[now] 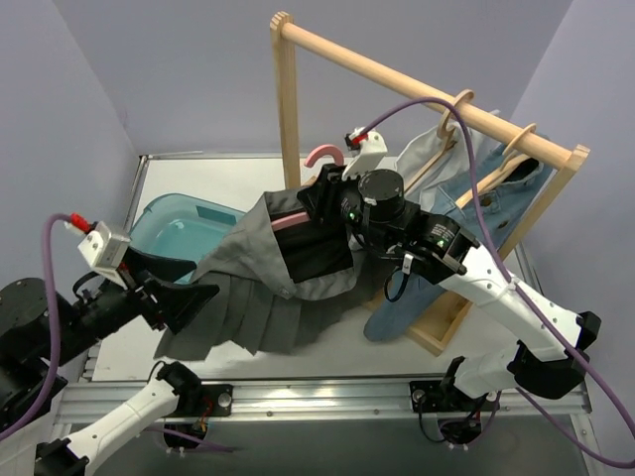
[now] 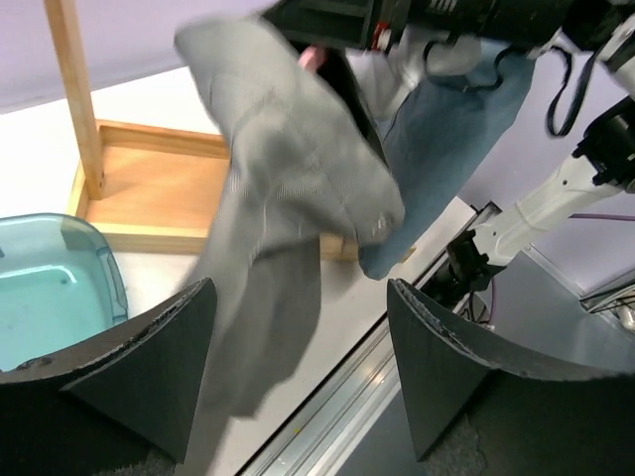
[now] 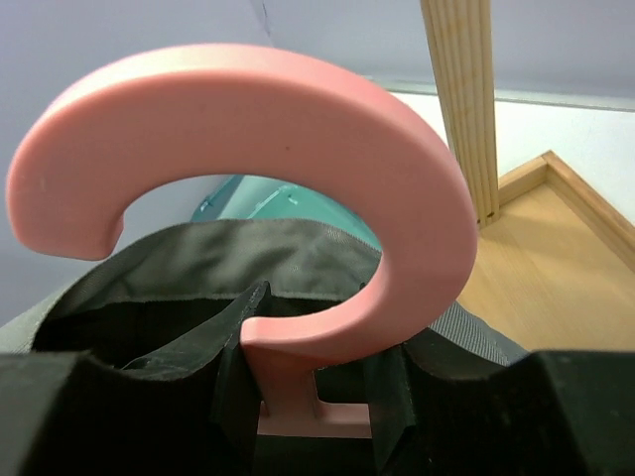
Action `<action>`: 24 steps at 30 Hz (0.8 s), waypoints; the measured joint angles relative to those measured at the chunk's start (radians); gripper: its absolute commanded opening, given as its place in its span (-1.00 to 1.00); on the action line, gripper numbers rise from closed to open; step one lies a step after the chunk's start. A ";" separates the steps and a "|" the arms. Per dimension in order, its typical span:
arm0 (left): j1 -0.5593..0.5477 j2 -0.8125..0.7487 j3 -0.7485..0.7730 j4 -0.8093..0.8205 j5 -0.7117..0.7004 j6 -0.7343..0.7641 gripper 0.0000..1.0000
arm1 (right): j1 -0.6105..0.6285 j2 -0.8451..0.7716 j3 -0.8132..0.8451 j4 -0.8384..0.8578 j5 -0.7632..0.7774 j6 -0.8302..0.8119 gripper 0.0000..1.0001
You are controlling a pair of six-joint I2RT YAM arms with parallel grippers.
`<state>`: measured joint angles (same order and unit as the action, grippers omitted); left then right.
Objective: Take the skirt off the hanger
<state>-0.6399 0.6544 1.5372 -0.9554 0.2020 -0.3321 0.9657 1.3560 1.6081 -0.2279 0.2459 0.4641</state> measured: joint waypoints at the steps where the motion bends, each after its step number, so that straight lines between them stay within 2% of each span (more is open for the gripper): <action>1: 0.000 -0.020 -0.013 0.000 -0.008 0.001 0.56 | 0.000 0.004 0.023 -0.010 0.010 0.004 -1.00; 4: 0.000 -0.049 -0.056 -0.003 -0.021 0.005 0.52 | 0.000 0.005 0.064 -0.013 0.016 0.015 -1.00; 6: 0.000 -0.050 -0.089 -0.012 -0.039 0.008 0.32 | 0.000 0.005 0.083 -0.016 0.016 0.026 -1.00; 8: 0.000 -0.041 -0.113 -0.034 -0.074 0.017 0.28 | 0.000 0.004 0.089 -0.014 0.016 0.039 -1.00; 10: 0.000 -0.025 -0.122 -0.055 -0.123 0.025 0.04 | 0.000 0.003 0.089 -0.016 0.014 0.047 -1.00; 13: 0.000 0.003 -0.111 -0.063 -0.185 0.036 -0.09 | 0.000 -0.003 0.079 -0.016 0.012 0.057 -1.00; 14: 0.000 0.011 -0.103 -0.063 -0.201 0.039 -0.08 | 0.000 -0.008 0.071 -0.016 0.011 0.060 -1.00; 15: 0.000 0.019 -0.096 -0.063 -0.213 0.040 0.01 | 0.000 -0.015 0.065 -0.019 0.011 0.062 -1.00; 16: 0.000 0.024 -0.087 -0.062 -0.221 0.042 0.18 | 0.000 -0.022 0.060 -0.024 0.011 0.064 -1.00; 20: 0.000 0.012 -0.058 -0.038 -0.222 0.048 0.45 | 0.000 -0.045 0.049 -0.039 0.012 0.063 -1.00; 24: 0.000 -0.052 -0.022 -0.007 -0.247 0.058 0.61 | 0.000 -0.056 0.045 -0.045 0.006 0.062 -1.00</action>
<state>-0.6403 0.6025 1.5154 -0.9623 -0.0452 -0.2745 0.9657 1.2995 1.6535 -0.2733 0.2520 0.5262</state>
